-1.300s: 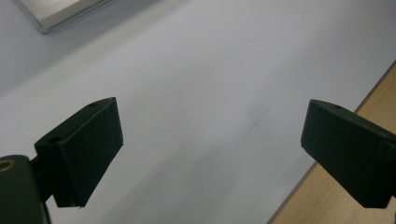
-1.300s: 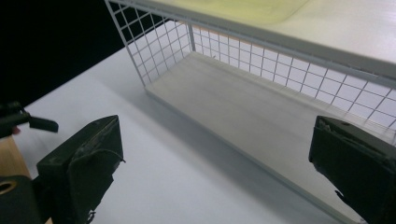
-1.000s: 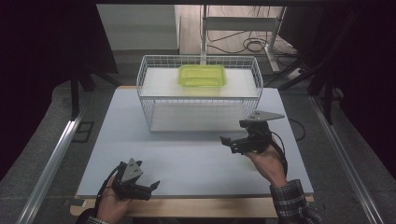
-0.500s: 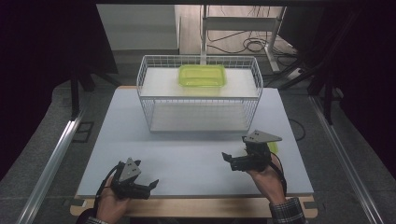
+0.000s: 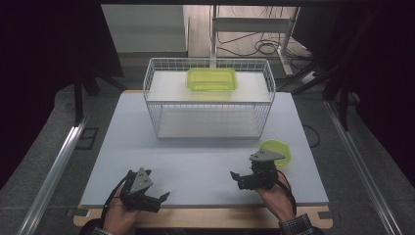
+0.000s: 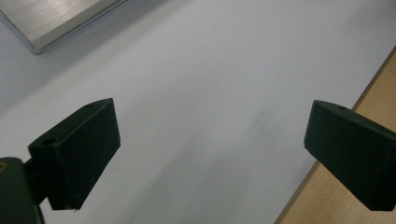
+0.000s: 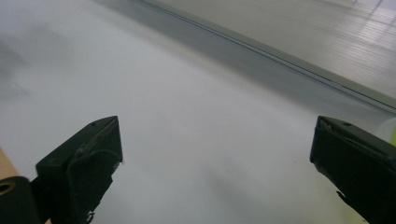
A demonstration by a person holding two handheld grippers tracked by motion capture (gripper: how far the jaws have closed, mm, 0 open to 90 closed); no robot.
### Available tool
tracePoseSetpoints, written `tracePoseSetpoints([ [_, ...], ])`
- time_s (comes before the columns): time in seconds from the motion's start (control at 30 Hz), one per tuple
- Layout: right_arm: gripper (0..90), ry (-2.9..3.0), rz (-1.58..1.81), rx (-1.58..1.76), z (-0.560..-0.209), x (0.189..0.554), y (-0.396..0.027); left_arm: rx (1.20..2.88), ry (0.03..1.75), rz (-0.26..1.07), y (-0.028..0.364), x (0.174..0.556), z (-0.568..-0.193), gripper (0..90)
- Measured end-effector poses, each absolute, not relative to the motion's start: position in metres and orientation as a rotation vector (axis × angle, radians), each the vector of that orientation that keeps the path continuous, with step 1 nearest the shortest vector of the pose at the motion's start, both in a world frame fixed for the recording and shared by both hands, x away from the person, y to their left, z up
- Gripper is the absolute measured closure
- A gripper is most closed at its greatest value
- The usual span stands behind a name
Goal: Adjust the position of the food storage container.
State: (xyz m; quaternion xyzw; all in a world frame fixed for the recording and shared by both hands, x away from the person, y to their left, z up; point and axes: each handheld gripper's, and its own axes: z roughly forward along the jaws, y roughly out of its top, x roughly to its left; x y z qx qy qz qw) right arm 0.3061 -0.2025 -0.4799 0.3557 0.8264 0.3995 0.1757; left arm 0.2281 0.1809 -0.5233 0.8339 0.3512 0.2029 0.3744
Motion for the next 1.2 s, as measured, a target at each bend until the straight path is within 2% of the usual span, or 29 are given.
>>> tracePoseSetpoints([
  [0.17, 0.0, 2.341, 1.114, 1.066, -0.475, 0.309, -0.209, 2.133, 0.902, 0.513, 0.181, 0.228, -0.523, 3.4],
  [0.27, 7.2, 2.327, 1.068, 1.099, -0.469, 0.31, -0.214, 2.135, 0.901, 0.515, 0.181, 0.229, -0.524, 3.4],
  [0.3, 18.8, 2.304, 1.067, 1.125, -0.463, 0.313, -0.221, 2.133, 0.906, 0.512, 0.182, 0.229, -0.524, 3.4],
  [0.33, 18.8, 2.304, 1.067, 1.125, -0.463, 0.313, -0.221, 2.133, 0.906, 0.512, 0.182, 0.229, -0.524, 3.4],
  [0.37, 30.6, 2.274, 1.069, 1.144, -0.457, 0.315, -0.23, 2.135, 0.905, 0.515, 0.182, 0.229, -0.524, 3.4],
  [0.4, 30.6, 2.274, 1.069, 1.144, -0.457, 0.315, -0.23, 2.135, 0.907, 0.515, 0.182, 0.229, -0.524, 3.4],
  [0.5, 53.3, 2.22, 1.059, 1.17, -0.447, 0.321, -0.25, 2.136, 0.912, 0.513, 0.182, 0.229, -0.524, 3.4],
  [0.57, 63.0, 2.202, 1.051, 1.191, -0.445, 0.325, -0.261, 2.138, 0.913, 0.513, 0.182, 0.229, -0.524, 3.4],
  [0.6, 63.0, 2.202, 1.051, 1.191, -0.445, 0.325, -0.261, 2.14, 0.913, 0.513, 0.182, 0.23, -0.524, 3.4],
  [0.63, 72.5, 2.179, 1.044, 1.223, -0.443, 0.33, -0.273, 2.145, 0.913, 0.513, 0.182, 0.23, -0.524, 3.4],
  [0.73, 83.0, 2.148, 1.026, 1.256, -0.443, 0.336, -0.288, 2.142, 0.923, 0.511, 0.182, 0.23, -0.525, 3.4],
  [0.9, 89.1, 2.116, 0.994, 1.3, -0.44, 0.345, -0.305, 2.147, 0.923, 0.509, 0.182, 0.231, -0.525, 3.5],
  [1.2, 89.3, 2.071, 0.916, 1.357, -0.449, 0.362, -0.325, 2.146, 0.926, 0.511, 0.182, 0.231, -0.525, 3.7],
])
